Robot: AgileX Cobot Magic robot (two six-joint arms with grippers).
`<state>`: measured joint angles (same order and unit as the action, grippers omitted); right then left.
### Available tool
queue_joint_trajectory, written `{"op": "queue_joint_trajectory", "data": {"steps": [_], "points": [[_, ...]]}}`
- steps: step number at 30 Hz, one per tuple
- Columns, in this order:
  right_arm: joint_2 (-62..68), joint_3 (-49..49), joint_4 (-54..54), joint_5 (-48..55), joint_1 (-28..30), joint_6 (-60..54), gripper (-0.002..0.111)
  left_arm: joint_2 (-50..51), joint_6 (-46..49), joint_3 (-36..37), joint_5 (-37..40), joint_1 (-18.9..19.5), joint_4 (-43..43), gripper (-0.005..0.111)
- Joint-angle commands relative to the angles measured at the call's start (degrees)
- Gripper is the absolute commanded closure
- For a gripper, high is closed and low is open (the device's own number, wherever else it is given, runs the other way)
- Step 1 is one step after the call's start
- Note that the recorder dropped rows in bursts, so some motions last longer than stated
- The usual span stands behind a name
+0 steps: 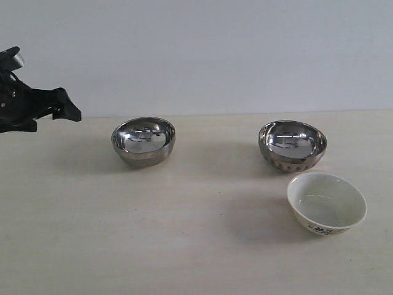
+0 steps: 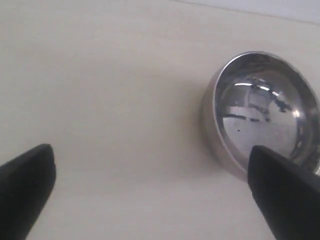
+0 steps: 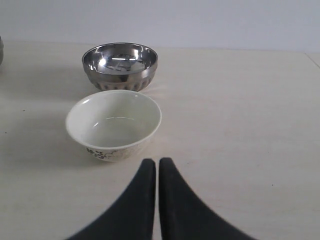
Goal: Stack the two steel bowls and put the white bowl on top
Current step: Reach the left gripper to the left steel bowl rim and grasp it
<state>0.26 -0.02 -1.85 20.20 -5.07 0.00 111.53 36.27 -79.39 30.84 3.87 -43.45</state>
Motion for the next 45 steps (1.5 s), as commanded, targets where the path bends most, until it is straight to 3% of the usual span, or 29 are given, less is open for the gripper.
{"op": "queue_joint_trajectory", "data": {"steps": [1, 11, 16, 27, 32, 39, 42, 45], "points": [[-0.26, 0.02, -0.27, -0.58, -0.05, 0.00, 0.108, 1.65, 2.77, -1.92, -0.21, -1.89, -7.12, -0.003], [-0.26, 0.02, -0.27, -0.58, -0.05, 0.00, 0.108, 5.51, 7.84, -1.93, -10.98, -10.72, -4.18, -0.003], [-0.26, 0.02, -0.27, -0.58, -0.05, 0.00, 0.108, 8.55, 7.84, -1.93, -13.33, -12.89, -4.49, -0.003], [-0.26, 0.02, -0.27, -0.58, -0.05, 0.00, 0.108, 12.99, 9.78, -1.93, -16.75, -13.03, -16.08, -0.003], [-0.26, 0.02, -0.27, -0.58, -0.05, 0.00, 0.108, 14.85, 9.78, -1.93, -17.49, -13.03, -16.08, -0.003], [-0.26, 0.02, -0.27, -0.58, -0.05, 0.00, 0.108, 16.04, 9.78, -1.93, -20.75, -13.03, -22.45, -0.002], [-0.26, 0.02, -0.27, -0.58, -0.05, 0.00, 0.108, 16.04, 9.78, -1.93, -21.49, -13.03, -23.75, 0.009], [-0.26, 0.02, -0.27, -0.58, -0.05, 0.00, 0.108, 16.13, 9.55, -1.93, -21.65, -13.03, -26.26, 0.035]]}}
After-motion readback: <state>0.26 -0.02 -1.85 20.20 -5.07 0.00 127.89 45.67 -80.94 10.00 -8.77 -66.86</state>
